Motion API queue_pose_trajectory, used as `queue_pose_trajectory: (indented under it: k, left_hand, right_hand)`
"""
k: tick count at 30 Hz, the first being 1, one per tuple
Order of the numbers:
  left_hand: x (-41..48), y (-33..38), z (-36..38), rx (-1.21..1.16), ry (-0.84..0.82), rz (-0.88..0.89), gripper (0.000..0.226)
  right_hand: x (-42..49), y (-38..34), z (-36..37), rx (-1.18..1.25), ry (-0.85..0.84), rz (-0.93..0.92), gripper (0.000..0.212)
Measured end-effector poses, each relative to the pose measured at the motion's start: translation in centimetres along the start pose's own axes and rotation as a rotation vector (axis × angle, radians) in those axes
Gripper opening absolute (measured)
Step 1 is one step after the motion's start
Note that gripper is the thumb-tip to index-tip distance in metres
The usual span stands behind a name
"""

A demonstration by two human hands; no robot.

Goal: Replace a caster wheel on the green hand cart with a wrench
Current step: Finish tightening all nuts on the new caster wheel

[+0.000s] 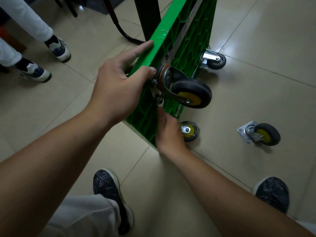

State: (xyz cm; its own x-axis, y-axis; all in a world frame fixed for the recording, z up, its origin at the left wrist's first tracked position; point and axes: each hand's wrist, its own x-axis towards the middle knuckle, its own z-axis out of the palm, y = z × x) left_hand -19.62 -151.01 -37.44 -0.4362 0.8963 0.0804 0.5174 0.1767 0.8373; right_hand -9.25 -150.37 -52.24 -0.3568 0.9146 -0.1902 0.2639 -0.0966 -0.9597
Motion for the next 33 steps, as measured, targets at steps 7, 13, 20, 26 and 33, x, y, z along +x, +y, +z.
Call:
queue_pose_trajectory:
  k: [7, 13, 20, 26, 33]
  left_hand:
    - [-0.1, 0.2, -0.1, 0.015, -0.008, -0.005, 0.051]
    - [-0.1, 0.1, -0.2, 0.020, -0.040, 0.004, 0.050]
    - [-0.1, 0.0, -0.4, 0.008, -0.063, 0.018, 0.051]
    - [-0.1, 0.1, -0.5, 0.010, -0.067, 0.027, 0.051]
    - [0.0, 0.1, -0.5, -0.019, -0.078, 0.033, 0.051]
  right_hand:
    - [0.0, 0.1, 0.0, 0.020, 0.008, -0.001, 0.058]
    - [-0.3, 0.7, -0.2, 0.102, -0.005, -0.042, 0.047]
    - [-1.2, 6.0, -3.7, -0.230, -0.046, -0.045, 0.028]
    - [-3.2, 16.0, -8.7, -0.542, 0.013, 0.178, 0.013]
    - [-4.0, 20.5, -10.0, -0.717, -0.153, 0.300, 0.026]
